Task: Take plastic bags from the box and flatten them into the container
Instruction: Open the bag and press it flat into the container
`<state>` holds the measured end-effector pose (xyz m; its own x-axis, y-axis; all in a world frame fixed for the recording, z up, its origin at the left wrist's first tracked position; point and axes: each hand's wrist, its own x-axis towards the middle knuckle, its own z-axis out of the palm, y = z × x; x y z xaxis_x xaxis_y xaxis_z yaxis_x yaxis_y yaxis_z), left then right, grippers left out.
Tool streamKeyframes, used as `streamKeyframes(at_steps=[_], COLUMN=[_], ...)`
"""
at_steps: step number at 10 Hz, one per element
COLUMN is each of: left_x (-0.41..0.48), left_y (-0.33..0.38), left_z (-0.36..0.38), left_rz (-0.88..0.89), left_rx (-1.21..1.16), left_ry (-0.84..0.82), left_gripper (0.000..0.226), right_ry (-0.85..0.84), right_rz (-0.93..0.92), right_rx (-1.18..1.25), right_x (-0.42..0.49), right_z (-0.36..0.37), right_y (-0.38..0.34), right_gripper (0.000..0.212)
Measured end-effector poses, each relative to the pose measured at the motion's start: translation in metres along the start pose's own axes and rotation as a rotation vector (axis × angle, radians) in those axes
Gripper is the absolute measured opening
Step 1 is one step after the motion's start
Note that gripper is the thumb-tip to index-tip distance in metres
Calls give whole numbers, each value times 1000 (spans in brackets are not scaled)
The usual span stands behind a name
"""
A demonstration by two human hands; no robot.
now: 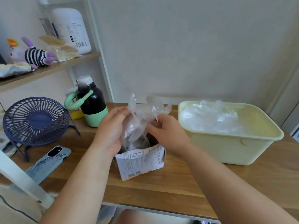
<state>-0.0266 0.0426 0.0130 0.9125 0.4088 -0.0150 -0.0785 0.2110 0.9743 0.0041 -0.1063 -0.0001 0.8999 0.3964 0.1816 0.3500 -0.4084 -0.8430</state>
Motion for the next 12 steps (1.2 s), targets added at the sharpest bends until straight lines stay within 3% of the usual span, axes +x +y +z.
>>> streamKeyframes(at_steps=[2, 4, 5, 6, 7, 8, 9, 10, 12], left_x=[10, 25, 27, 22, 16, 18, 22, 24, 34], left_y=[3, 1, 3, -2, -9, -12, -14, -10, 9], left_z=[-16, -35, -41, -35, -26, -21, -18, -21, -53], left_rz=[89, 145, 158, 131, 93, 64, 74, 113, 218], left_rx=[-134, -242, -270, -214, -172, -184, -196, -252, -610], left_ry=[169, 364, 428, 373, 370, 361, 352, 367, 385], left_gripper=[20, 8, 7, 13, 20, 16, 18, 17, 19], right_ry=[-70, 1, 23, 114, 128, -127, -309, -347, -456], right_rz=[-8, -203, -255, -310, -532, -547, -435, -258, -34], right_rx=[-400, -464, -457, -292, -175, -179, -373, -549, -827], right_x=[8, 7, 11, 7, 5, 6, 13, 23, 35], right_z=[6, 13, 19, 22, 22, 25, 31, 32, 32], right_y=[-3, -3, 4, -2, -10, -16, -12, -6, -6], right_gripper=[19, 26, 30, 56, 62, 56, 45, 36, 32])
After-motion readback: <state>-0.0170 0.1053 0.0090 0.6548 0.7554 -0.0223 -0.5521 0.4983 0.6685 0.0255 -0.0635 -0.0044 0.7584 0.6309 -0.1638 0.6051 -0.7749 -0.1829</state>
